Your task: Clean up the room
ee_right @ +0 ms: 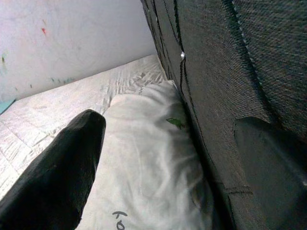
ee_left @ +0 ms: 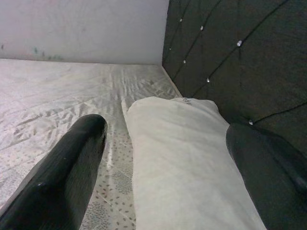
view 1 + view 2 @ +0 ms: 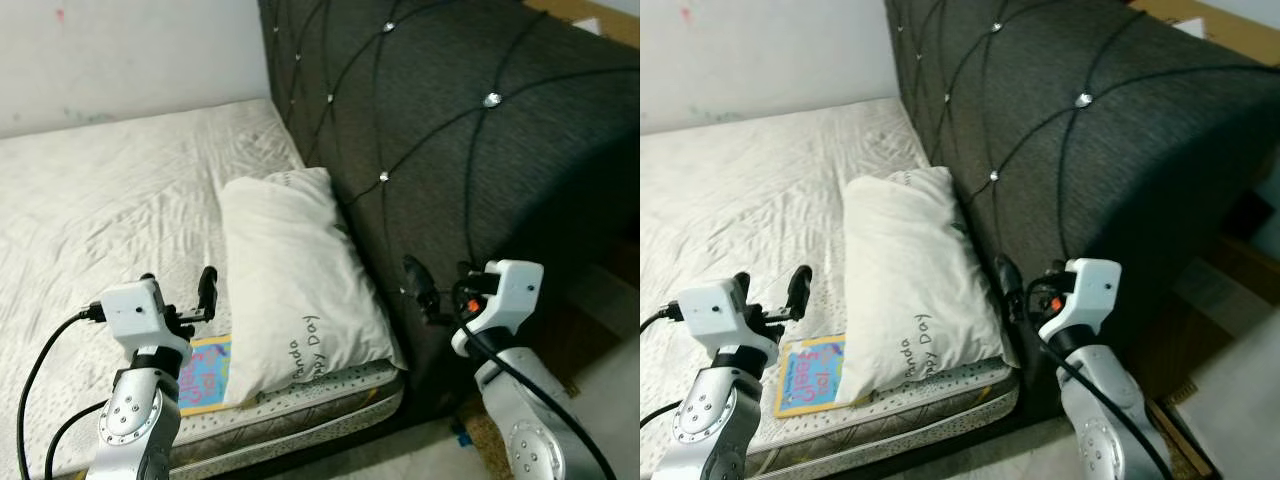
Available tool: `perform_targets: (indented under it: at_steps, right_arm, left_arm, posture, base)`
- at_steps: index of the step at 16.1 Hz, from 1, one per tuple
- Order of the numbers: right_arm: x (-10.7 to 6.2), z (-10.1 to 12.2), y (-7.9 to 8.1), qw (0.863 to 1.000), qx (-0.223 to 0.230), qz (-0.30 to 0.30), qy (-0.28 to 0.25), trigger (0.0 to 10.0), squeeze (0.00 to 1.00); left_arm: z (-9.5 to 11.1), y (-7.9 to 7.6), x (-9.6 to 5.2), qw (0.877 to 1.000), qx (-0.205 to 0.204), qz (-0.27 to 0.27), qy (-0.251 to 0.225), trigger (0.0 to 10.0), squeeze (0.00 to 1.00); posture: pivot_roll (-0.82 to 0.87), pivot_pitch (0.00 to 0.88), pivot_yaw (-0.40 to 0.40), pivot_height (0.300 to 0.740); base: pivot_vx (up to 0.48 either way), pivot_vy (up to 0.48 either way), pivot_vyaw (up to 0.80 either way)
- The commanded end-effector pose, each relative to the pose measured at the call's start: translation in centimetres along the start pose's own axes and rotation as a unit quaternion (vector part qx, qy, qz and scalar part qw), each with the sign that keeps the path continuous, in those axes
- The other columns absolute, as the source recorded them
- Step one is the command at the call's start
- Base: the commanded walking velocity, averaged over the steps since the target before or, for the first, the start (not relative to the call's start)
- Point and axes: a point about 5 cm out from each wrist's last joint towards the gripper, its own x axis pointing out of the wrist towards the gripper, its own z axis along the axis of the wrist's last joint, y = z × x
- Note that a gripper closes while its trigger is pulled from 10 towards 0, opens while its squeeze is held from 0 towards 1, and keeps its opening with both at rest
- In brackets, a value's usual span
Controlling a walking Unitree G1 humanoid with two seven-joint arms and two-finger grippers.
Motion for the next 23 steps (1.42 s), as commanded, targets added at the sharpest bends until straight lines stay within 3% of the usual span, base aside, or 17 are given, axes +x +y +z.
perform_targets:
  at_steps: [1, 9, 19, 23]
  right_arm:
    - [0.0, 0.3, 0.4, 1.000, 0.003, 0.006, -0.002, 10.0, 0.00]
    - [0.9, 0.1, 0.8, 1.000, -0.011, 0.019, 0.004, 10.0, 0.00]
    - [1.4, -0.2, 0.8, 0.999, -0.025, 0.026, 0.006, 10.0, 0.00]
    - [1.4, -0.1, 1.0, 1.000, -0.010, 0.029, 0.001, 10.0, 0.00]
  left_arm:
    - [0.1, 0.0, -0.1, 1.000, 0.000, -0.001, 0.004, 10.0, 0.00]
    - [0.2, -0.9, 0.3, 1.000, -0.021, -0.018, 0.006, 10.0, 0.00]
    - [0.2, -0.9, 0.7, 1.000, -0.019, -0.014, 0.007, 10.0, 0.00]
    - [0.1, -0.9, 0.8, 1.000, -0.019, -0.013, 0.008, 10.0, 0.00]
  posture:
    - [-0.17, 0.000, 0.045, 0.740]
    - [-0.17, 0.000, 0.036, 0.740]
    - [-0.17, 0.000, 0.030, 0.740]
    - [-0.17, 0.000, 0.032, 0.740]
  base:
    - [0.000, 0.000, 0.00]
    - [0.000, 0.075, 0.00]
    - [0.000, 0.443, 0.00]
    - [0.000, 0.480, 0.00]
